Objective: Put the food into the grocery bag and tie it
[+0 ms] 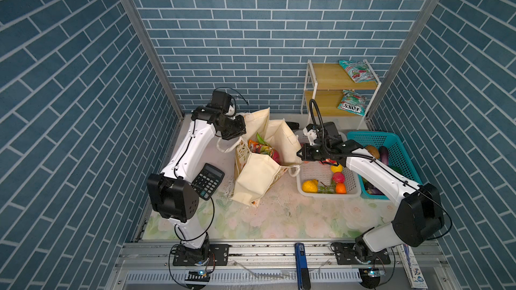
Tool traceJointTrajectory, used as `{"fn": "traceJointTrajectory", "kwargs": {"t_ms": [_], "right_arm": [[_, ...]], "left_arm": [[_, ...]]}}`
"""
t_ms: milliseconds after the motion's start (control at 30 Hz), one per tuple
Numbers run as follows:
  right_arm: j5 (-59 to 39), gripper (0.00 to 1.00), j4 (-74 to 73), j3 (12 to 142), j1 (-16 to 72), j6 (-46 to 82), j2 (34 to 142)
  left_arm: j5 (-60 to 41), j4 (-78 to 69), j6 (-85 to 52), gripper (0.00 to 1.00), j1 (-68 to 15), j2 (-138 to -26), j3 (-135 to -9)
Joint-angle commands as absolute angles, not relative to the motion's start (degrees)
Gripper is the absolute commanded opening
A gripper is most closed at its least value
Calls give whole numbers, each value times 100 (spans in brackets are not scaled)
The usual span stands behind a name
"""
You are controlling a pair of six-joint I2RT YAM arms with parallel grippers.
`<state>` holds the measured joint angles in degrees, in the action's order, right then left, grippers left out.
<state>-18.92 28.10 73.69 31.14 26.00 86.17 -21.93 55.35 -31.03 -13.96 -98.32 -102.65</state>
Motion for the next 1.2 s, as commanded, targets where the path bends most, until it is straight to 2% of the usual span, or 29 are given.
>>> {"fn": "traceJointTrajectory", "kwargs": {"t_ms": [0, 100, 233, 800, 900, 1067, 1167], "right_arm": [[-1978, 0, 3001, 8513, 3214, 1717, 8582], [-1919, 0, 3240, 9239, 3251, 1497, 8761], [-1958, 0, 3257, 9587, 3276, 1503, 8909], [-1978, 0, 2971, 9615, 3287, 1485, 9430], [-1943, 0, 2953, 9453, 3288, 1494, 9451], [-1765, 19, 2951, 9249, 3287, 1476, 9337], [-1664, 23, 2988, 9191, 3287, 1442, 9262]], "left_arm": [[-2050, 5468, -3540, 4, -1446, -9458, -9902], [-1932, 5239, -3921, 4, -1467, -9165, -9481], [-1680, 5466, -3960, 4, -1503, -8936, -9377], [-1292, 6319, -3566, 6, -1582, -9365, -10122], [-1475, 6286, -3616, 12, -1588, -9478, -10055], [-1468, 6231, -3578, 20, -1591, -9455, -10150], [-1480, 6293, -3502, 26, -1591, -9469, -10290]]}}
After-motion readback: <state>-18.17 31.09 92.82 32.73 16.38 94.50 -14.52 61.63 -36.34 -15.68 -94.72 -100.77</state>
